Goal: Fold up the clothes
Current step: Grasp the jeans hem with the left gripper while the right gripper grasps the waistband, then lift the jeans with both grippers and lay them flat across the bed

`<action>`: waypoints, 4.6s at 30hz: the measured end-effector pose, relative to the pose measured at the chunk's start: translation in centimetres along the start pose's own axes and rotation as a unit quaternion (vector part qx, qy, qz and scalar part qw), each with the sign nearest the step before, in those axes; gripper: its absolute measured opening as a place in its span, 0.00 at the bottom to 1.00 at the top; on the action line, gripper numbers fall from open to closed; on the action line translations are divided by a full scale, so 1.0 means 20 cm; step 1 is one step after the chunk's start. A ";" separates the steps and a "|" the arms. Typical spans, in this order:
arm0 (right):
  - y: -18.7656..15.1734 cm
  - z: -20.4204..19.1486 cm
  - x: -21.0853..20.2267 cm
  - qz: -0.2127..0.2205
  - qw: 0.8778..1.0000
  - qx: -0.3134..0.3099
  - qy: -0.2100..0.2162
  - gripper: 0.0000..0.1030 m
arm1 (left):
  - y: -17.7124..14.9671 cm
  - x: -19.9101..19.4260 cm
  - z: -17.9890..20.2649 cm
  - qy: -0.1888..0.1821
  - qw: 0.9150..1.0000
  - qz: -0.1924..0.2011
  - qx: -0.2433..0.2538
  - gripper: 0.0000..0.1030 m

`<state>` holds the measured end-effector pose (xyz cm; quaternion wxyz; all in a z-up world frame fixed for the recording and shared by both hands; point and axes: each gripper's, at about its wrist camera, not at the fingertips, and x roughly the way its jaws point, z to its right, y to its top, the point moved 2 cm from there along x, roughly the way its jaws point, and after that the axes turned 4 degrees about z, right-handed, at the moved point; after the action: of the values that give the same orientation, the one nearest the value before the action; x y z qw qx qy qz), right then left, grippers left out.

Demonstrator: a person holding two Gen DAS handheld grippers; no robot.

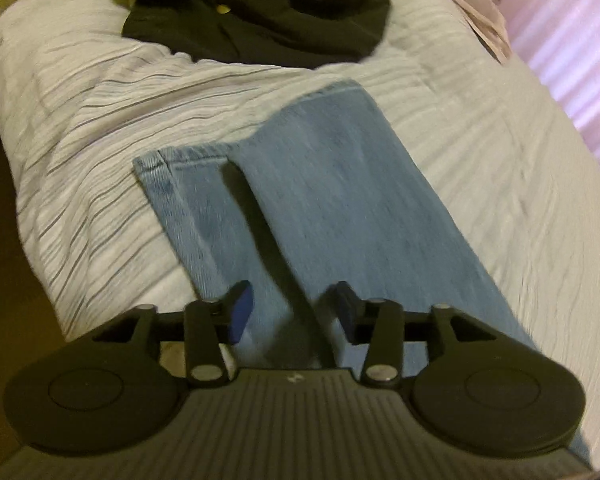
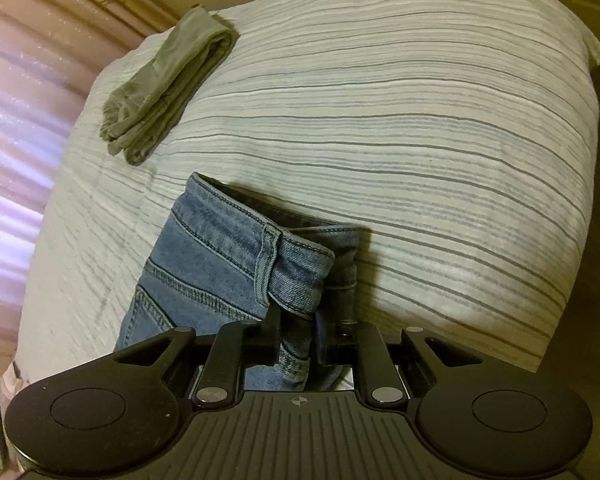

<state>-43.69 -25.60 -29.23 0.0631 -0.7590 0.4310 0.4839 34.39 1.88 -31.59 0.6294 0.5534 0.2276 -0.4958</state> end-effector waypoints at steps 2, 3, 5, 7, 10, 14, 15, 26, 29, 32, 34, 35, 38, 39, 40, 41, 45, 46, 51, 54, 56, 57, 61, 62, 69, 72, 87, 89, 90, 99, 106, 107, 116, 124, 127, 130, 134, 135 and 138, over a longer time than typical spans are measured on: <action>-0.01 0.01 0.00 0.001 1.000 0.010 -0.006 0.21 | 0.03 0.04 -0.01 0.004 1.000 0.007 0.000 0.38; -0.01 0.00 0.00 0.003 1.000 0.012 -0.010 0.20 | 0.05 0.04 0.00 0.006 1.000 0.019 0.004 0.26; -0.01 -0.03 0.00 0.006 1.000 0.000 -0.022 0.20 | 0.08 -0.01 0.01 -0.006 0.998 0.056 0.014 0.00; 0.00 -0.06 -0.02 0.006 0.999 -0.017 -0.031 0.19 | 0.11 -0.15 0.06 -0.057 0.991 0.116 0.038 0.00; 0.02 -0.09 -0.04 0.002 0.999 -0.030 -0.038 0.19 | 0.06 -0.29 0.15 -0.040 0.976 0.157 0.144 0.01; 0.05 -0.13 -0.05 -0.001 0.998 -0.045 -0.043 0.19 | 0.00 -0.09 -0.07 0.001 0.997 0.051 0.063 0.03; 0.05 -0.13 -0.05 -0.002 0.998 -0.049 -0.045 0.19 | 0.00 -0.06 -0.12 -0.002 0.999 0.037 0.030 0.03; 0.10 -0.20 -0.11 -0.004 0.997 -0.073 -0.036 0.15 | 0.04 -0.22 -0.09 -0.028 0.995 0.069 0.073 0.02; 0.13 -0.20 -0.12 -0.003 0.997 -0.075 -0.033 0.14 | 0.03 -0.25 -0.09 -0.022 0.993 0.069 0.091 0.03; 0.13 -0.19 -0.12 -0.006 0.996 -0.077 -0.034 0.14 | 0.01 -0.23 -0.11 -0.014 0.993 0.065 0.098 0.03; 0.12 -0.17 -0.11 -0.007 0.996 -0.081 -0.035 0.14 | -0.01 -0.18 -0.11 0.000 0.993 0.056 0.106 0.03; 0.11 -0.16 -0.10 -0.007 0.996 -0.080 -0.037 0.14 | -0.03 -0.16 -0.10 0.008 0.992 0.052 0.117 0.03; 0.07 -0.12 -0.07 -0.006 0.995 -0.082 -0.047 0.15 | -0.07 -0.09 -0.08 0.039 0.988 0.033 0.149 0.06; 0.05 -0.12 -0.06 -0.006 0.994 -0.091 -0.054 0.15 | -0.08 -0.09 -0.07 0.046 0.986 0.032 0.156 0.07; 0.03 -0.11 -0.06 -0.007 0.993 -0.099 -0.060 0.15 | -0.07 -0.10 -0.07 0.052 0.985 0.029 0.163 0.09; 0.02 -0.11 -0.06 -0.012 0.993 -0.105 -0.061 0.15 | -0.07 -0.11 -0.05 0.057 0.983 0.024 0.170 0.12; 0.01 -0.09 -0.12 -0.013 0.988 -0.125 -0.086 0.71 | -0.06 -0.20 0.01 0.047 0.981 0.007 0.190 0.14; 0.02 -0.09 -0.15 -0.007 0.988 -0.130 -0.082 0.71 | -0.06 -0.23 0.04 0.041 0.980 0.005 0.194 0.14; 0.15 -0.11 -0.25 0.022 0.988 -0.146 -0.044 0.71 | -0.07 -0.31 0.35 -0.018 0.969 -0.001 0.248 0.15; 0.25 -0.20 -0.23 0.025 0.984 -0.178 0.005 0.71 | -0.13 -0.26 0.65 -0.080 0.957 -0.022 0.279 0.19; 0.30 -0.28 -0.16 0.018 0.978 -0.204 0.027 0.71 | -0.20 -0.19 0.89 -0.128 0.943 -0.052 0.302 0.23; 0.32 -0.32 -0.12 0.014 0.975 -0.217 0.037 0.71 | -0.24 -0.15 1.00 -0.154 0.935 -0.071 0.312 0.24; 0.36 -0.43 0.08 -0.010 0.966 -0.252 0.055 0.71 | -0.44 0.02 1.45 -0.257 0.889 -0.167 0.341 0.34; 0.36 -0.45 0.14 -0.019 0.965 -0.256 0.056 0.71 | -0.50 0.07 1.55 -0.274 0.875 -0.191 0.349 0.36; 0.36 -0.42 0.32 -0.066 0.959 -0.262 0.082 0.71 | -0.81 0.35 2.04 -0.334 0.787 -0.320 0.408 0.39; 0.37 -0.39 0.36 -0.082 0.960 -0.248 0.102 0.71 | -0.88 0.45 2.13 -0.350 0.759 -0.372 0.404 0.43; 0.39 -0.38 0.41 -0.101 0.956 -0.229 0.150 0.71 | -0.96 0.44 2.16 -0.451 0.678 -0.450 0.368 0.40; 0.37 -0.40 0.43 -0.105 0.954 -0.234 0.156 0.71 | -0.97 0.48 2.17 -0.436 0.690 -0.456 0.355 0.40; 0.37 -0.41 0.44 -0.108 0.953 -0.237 0.158 0.71 | -1.01 0.51 2.17 -0.421 0.691 -0.464 0.360 0.40; 0.32 -0.42 0.40 -0.096 0.947 -0.247 0.183 0.24 | -1.02 0.33 2.28 -0.521 0.683 -0.375 0.348 0.00; 0.32 -0.38 0.40 -0.091 0.953 -0.232 0.171 0.25 | -1.11 0.43 2.23 -0.445 0.730 -0.365 0.368 0.02; 0.34 -0.39 0.41 -0.095 0.953 -0.230 0.172 0.28 | -1.12 0.47 2.24 -0.436 0.733 -0.384 0.355 0.05; 0.36 -0.45 0.42 -0.061 0.946 -0.280 0.153 0.12 | -1.18 0.30 2.28 -0.453 0.734 -0.247 0.442 0.02; 0.35 -0.40 0.34 0.009 0.962 -0.269 0.041 0.57 | -1.05 0.19 2.26 -0.346 0.787 -0.106 0.499 0.00; 0.36 -0.25 0.17 0.033 0.977 -0.211 0.011 0.58 | -1.00 0.09 2.18 -0.345 0.791 -0.109 0.493 0.00; 0.31 -0.04 0.00 0.027 0.993 -0.108 0.038 0.57 | -1.00 0.03 2.07 -0.335 0.815 -0.146 0.450 0.00; 0.13 0.09 -0.10 0.000 0.996 -0.048 0.075 0.53 | -1.03 -0.03 1.89 -0.317 0.841 -0.189 0.395 0.00; 0.10 0.09 -0.09 -0.005 0.996 -0.047 0.077 0.35 | -1.03 -0.04 1.84 -0.313 0.845 -0.197 0.386 0.00; 0.08 0.06 -0.02 0.004 0.997 -0.054 0.055 0.27 | -1.02 -0.10 1.66 -0.306 0.848 -0.201 0.383 0.00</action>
<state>-45.63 -25.73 -28.96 -0.0038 -0.7850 0.4097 0.4646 6.93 -25.87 -30.11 0.2916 0.5130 -0.0785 -0.8035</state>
